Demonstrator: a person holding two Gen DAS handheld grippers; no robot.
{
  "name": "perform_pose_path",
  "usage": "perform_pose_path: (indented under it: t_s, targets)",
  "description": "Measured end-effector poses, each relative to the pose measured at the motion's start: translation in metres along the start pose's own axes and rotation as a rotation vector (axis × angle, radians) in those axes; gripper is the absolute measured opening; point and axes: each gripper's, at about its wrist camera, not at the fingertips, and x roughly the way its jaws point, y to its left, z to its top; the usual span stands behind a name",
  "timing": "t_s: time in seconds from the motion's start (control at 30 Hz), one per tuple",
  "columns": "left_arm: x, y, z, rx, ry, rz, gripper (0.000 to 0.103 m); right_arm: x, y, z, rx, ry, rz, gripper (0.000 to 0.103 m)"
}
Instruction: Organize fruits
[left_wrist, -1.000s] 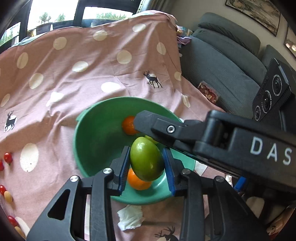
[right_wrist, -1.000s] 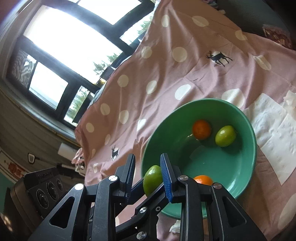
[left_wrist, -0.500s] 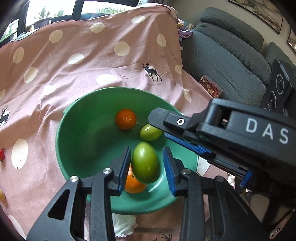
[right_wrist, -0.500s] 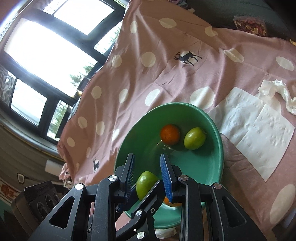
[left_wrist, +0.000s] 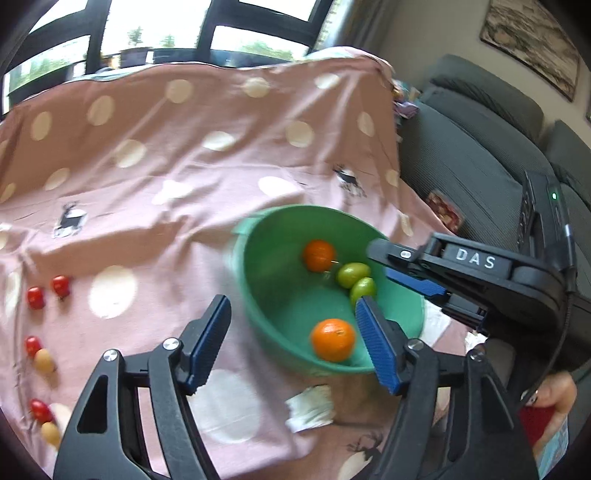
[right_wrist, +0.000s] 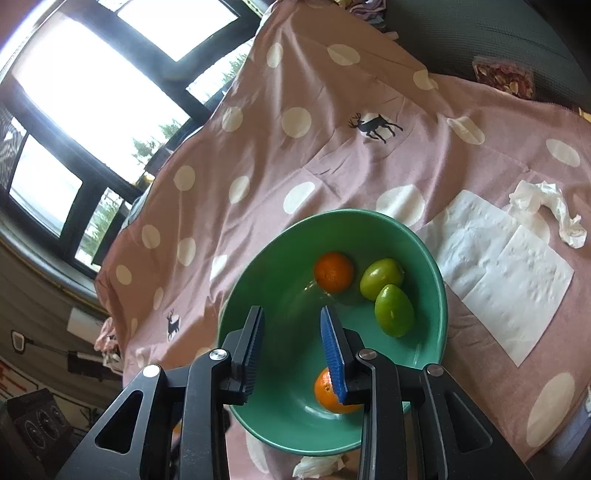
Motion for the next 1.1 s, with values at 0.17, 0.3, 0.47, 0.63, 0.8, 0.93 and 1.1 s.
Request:
perform_pose_path:
  t_s: [0.17,0.3,0.47,0.63,0.8,0.93,1.1]
  targets:
    - [-0.040,0.050,-0.006,-0.108,-0.036,0.153,0.072,0.006,0.025,-0.008,-0.085,0.014,-0.005,0.032]
    - [-0.070,0.094,-0.017,-0.188,-0.084,0.294,0.072,0.015,0.047,-0.018,-0.155,0.041,-0.005,0.033]
    - [-0.083,0.144,-0.029,-0.295,-0.109,0.363,0.072,0.027,0.077,-0.035,-0.271,0.078,-0.008,0.034]
    - [-0.087,0.177,-0.035,-0.365,-0.105,0.448,0.071,0.043,0.107,-0.056,-0.377,0.138,-0.017,0.036]
    - [-0.091,0.200,-0.043,-0.431,-0.105,0.450,0.070,0.062,0.135,-0.082,-0.471,0.215,0.015,0.036]
    - [-0.086,0.213,-0.046,-0.466,-0.083,0.421,0.061,0.081,0.158,-0.107,-0.526,0.308,0.102,0.037]
    - [-0.079,0.223,-0.049,-0.496,-0.044,0.419,0.047,0.111,0.184,-0.140,-0.578,0.404,0.191,0.037]
